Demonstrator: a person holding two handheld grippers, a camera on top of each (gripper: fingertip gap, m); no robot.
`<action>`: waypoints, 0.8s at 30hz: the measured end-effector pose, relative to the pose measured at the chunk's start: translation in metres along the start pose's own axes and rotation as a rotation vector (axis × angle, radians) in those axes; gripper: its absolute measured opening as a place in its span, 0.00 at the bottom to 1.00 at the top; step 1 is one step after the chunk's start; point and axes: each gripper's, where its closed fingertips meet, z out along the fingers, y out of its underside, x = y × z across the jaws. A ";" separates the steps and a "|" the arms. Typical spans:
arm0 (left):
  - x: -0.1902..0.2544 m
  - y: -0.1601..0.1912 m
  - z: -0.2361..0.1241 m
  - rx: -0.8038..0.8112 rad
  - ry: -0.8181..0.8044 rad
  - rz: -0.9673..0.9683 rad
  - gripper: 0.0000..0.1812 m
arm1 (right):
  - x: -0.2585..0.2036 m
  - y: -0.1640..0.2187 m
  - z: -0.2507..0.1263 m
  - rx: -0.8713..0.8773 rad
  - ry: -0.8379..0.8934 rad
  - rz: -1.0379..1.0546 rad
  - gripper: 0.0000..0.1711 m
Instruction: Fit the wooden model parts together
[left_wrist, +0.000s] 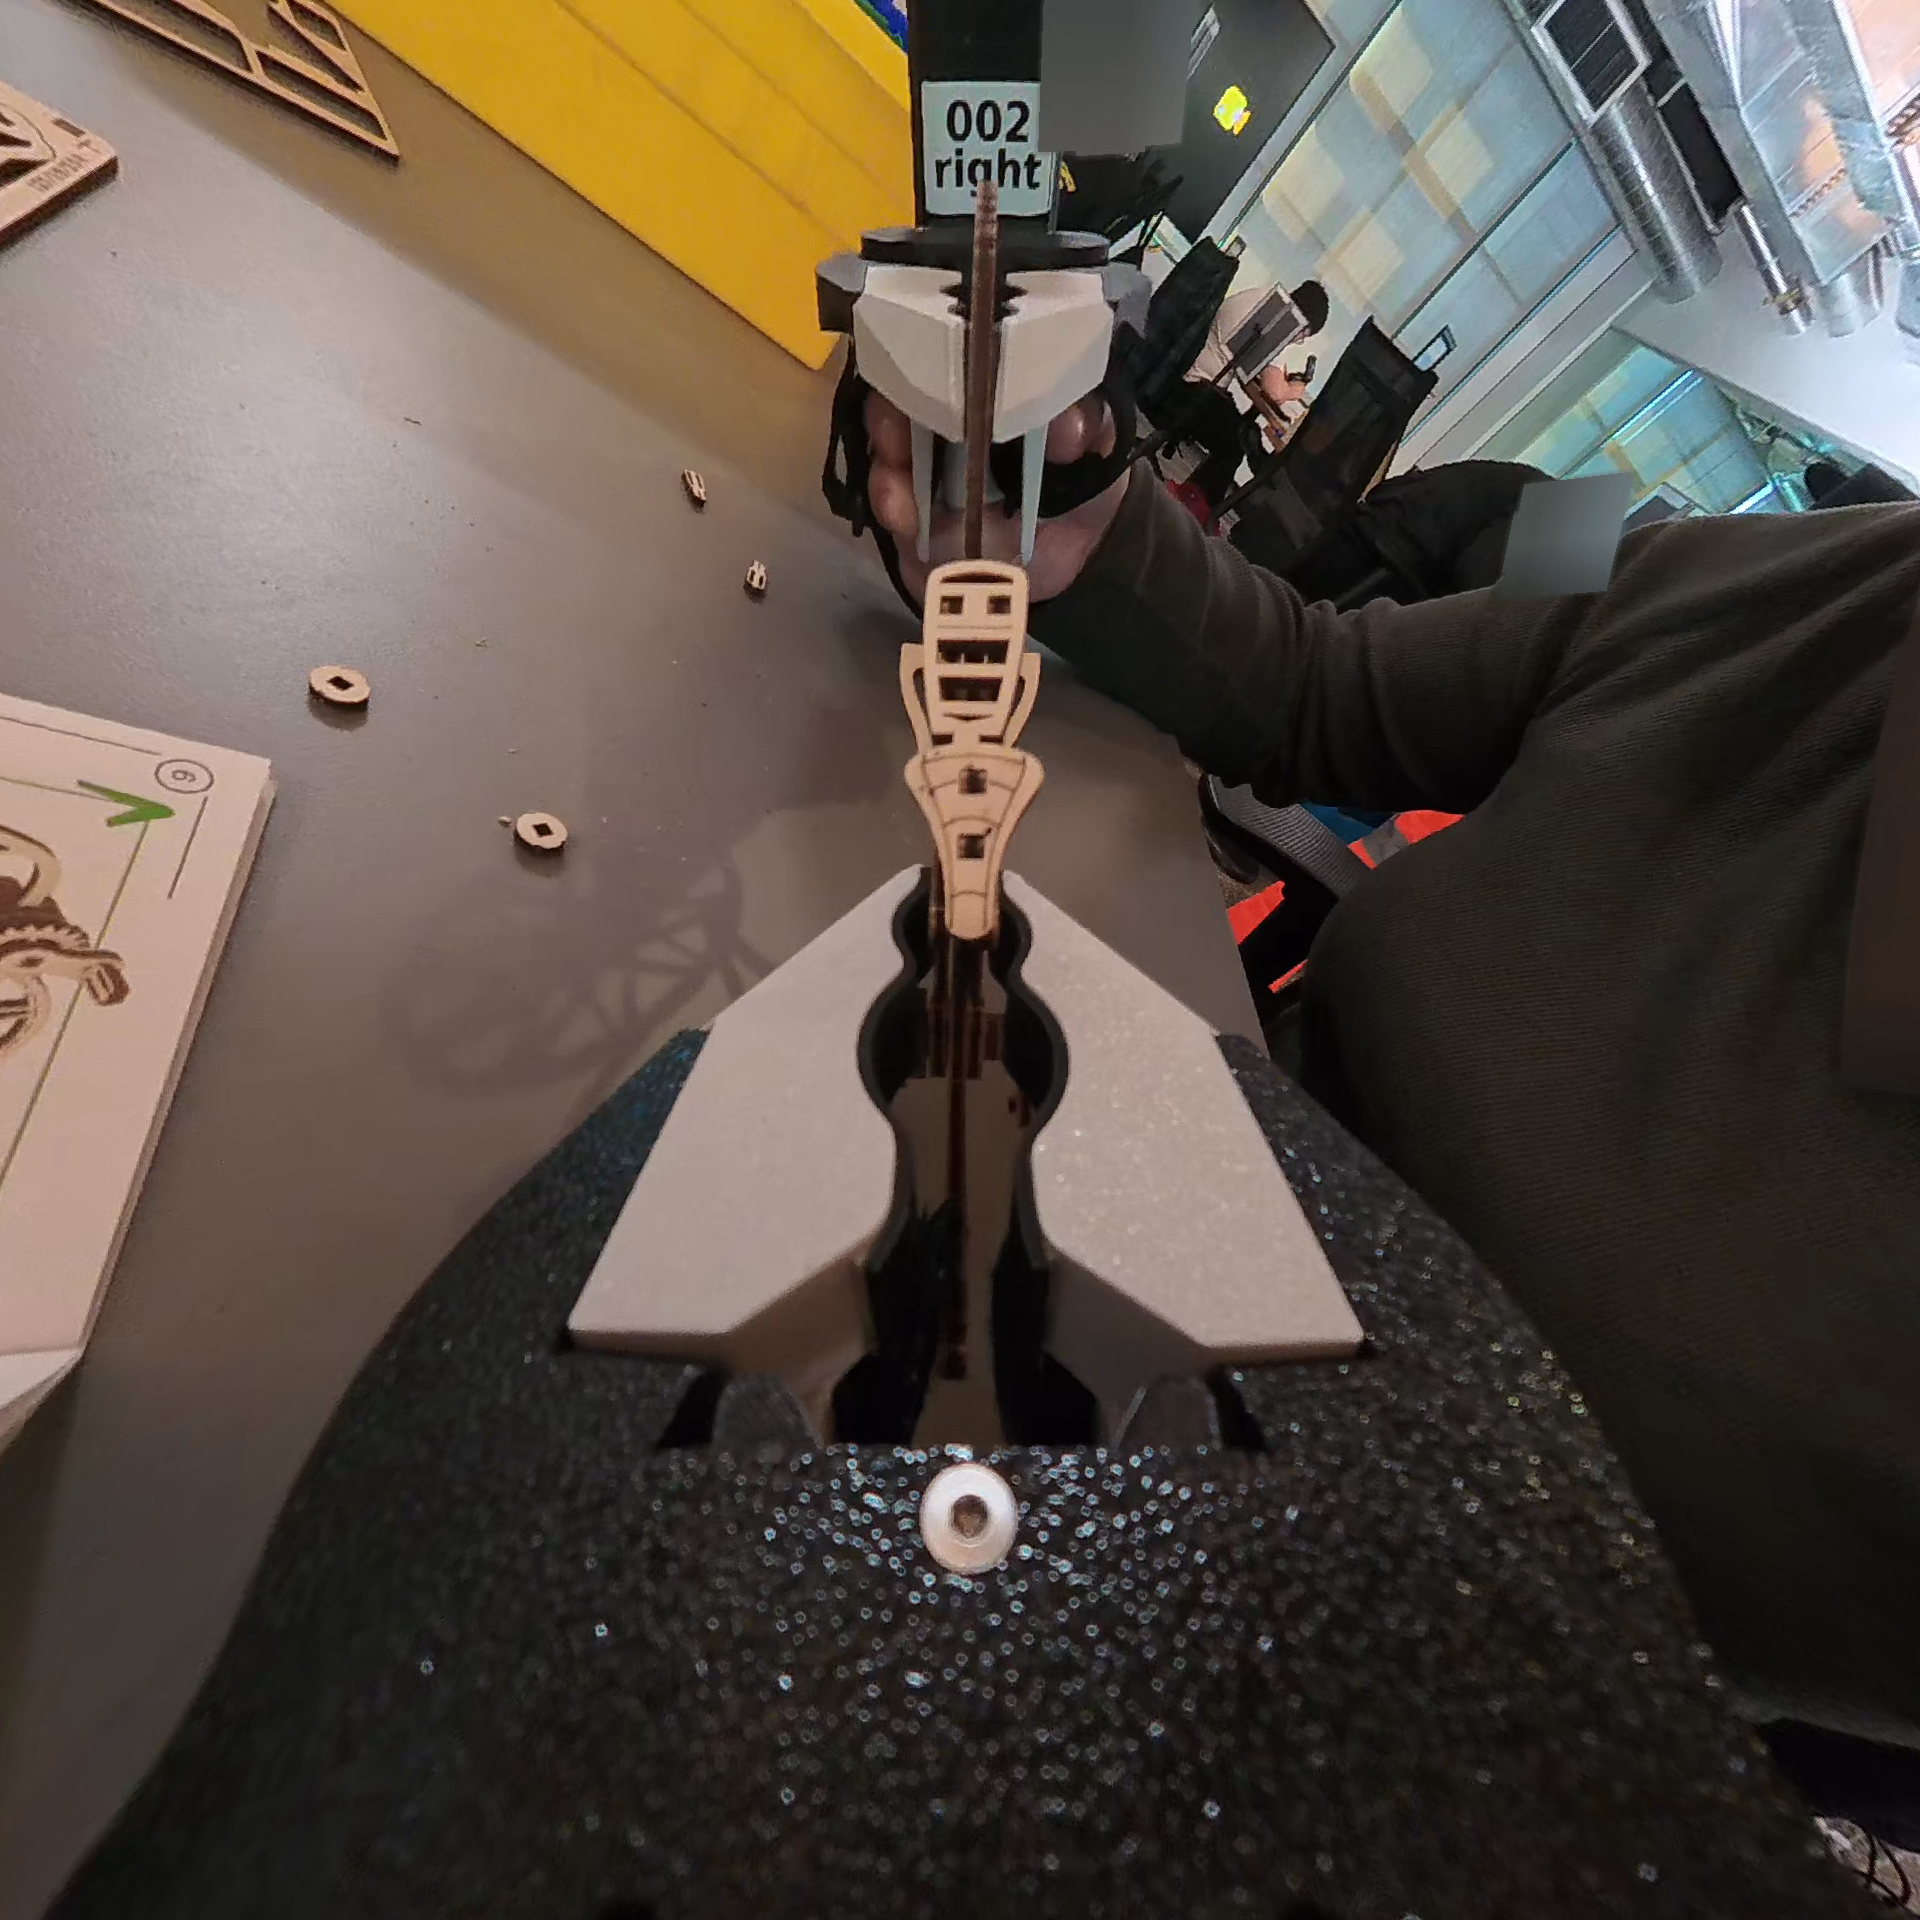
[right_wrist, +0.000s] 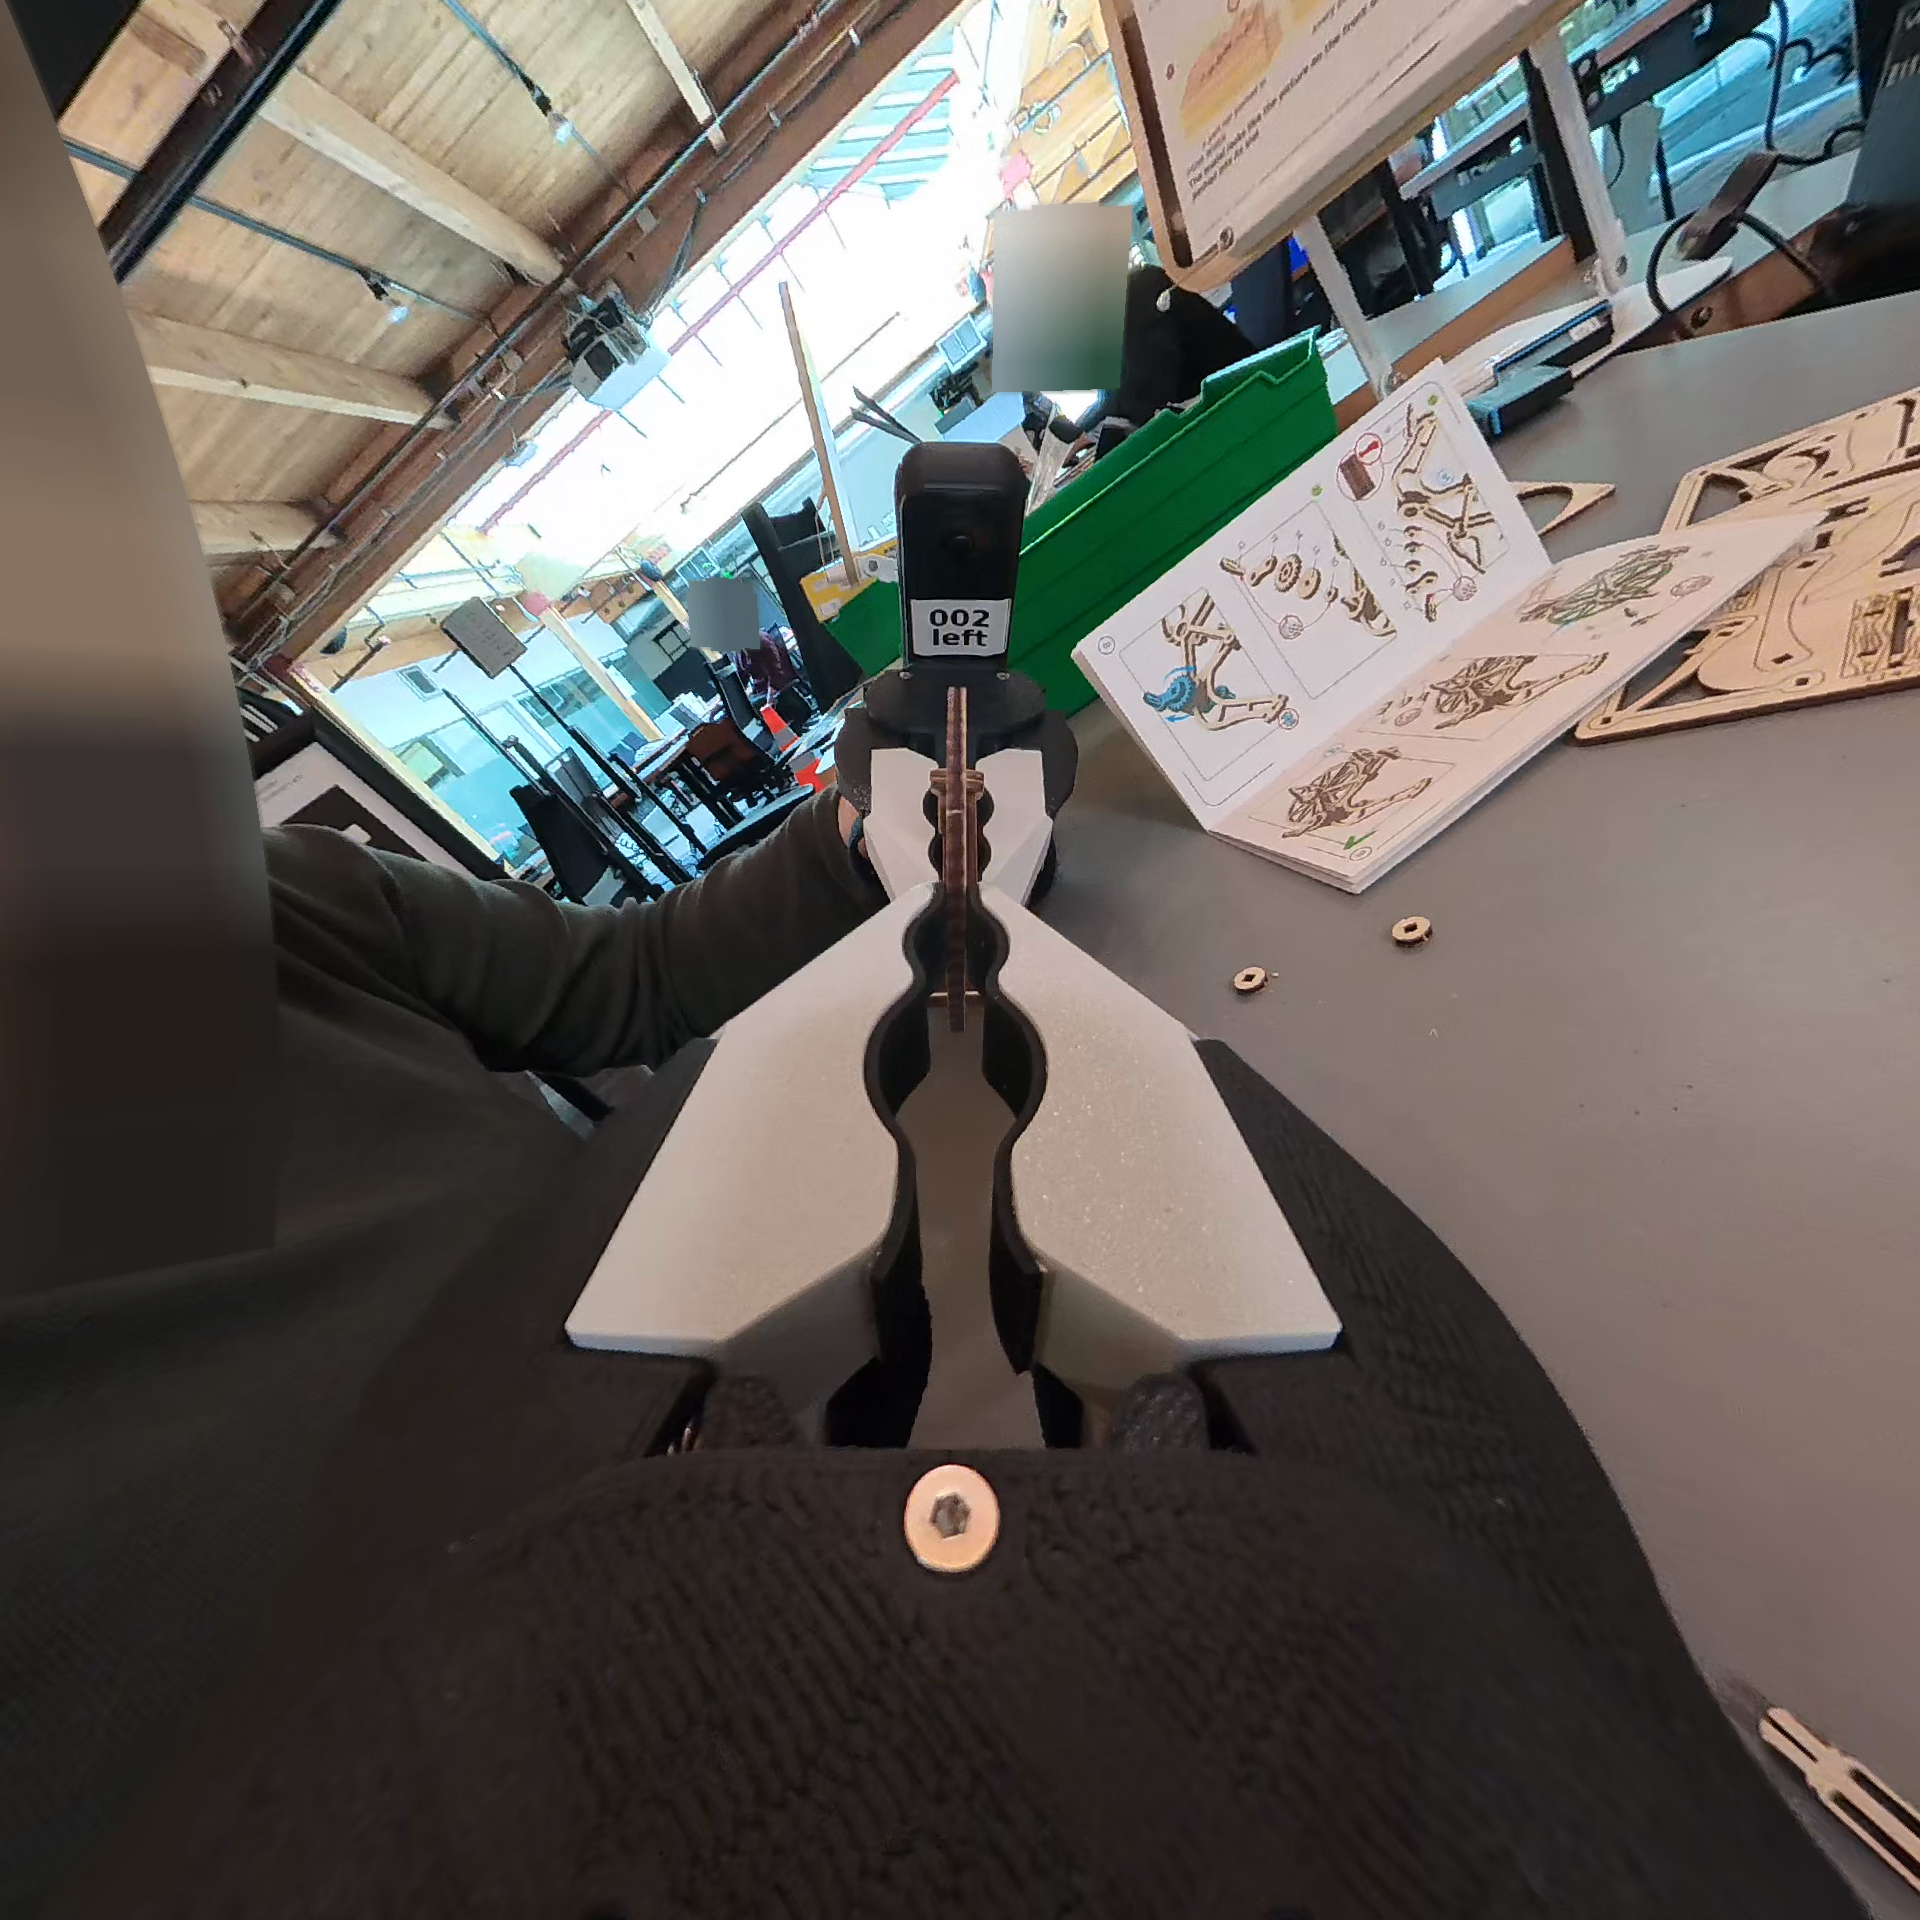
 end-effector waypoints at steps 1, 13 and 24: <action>0.000 0.000 0.000 -0.001 0.001 -0.001 0.04 | 0.000 0.000 0.000 0.001 0.000 0.001 0.00; -0.005 -0.003 -0.002 0.027 -0.012 -0.044 0.04 | 0.008 -0.010 -0.008 0.055 0.048 0.010 0.00; -0.020 -0.037 -0.025 0.291 -0.058 -0.112 0.04 | 0.028 0.005 -0.009 0.027 0.078 0.251 0.00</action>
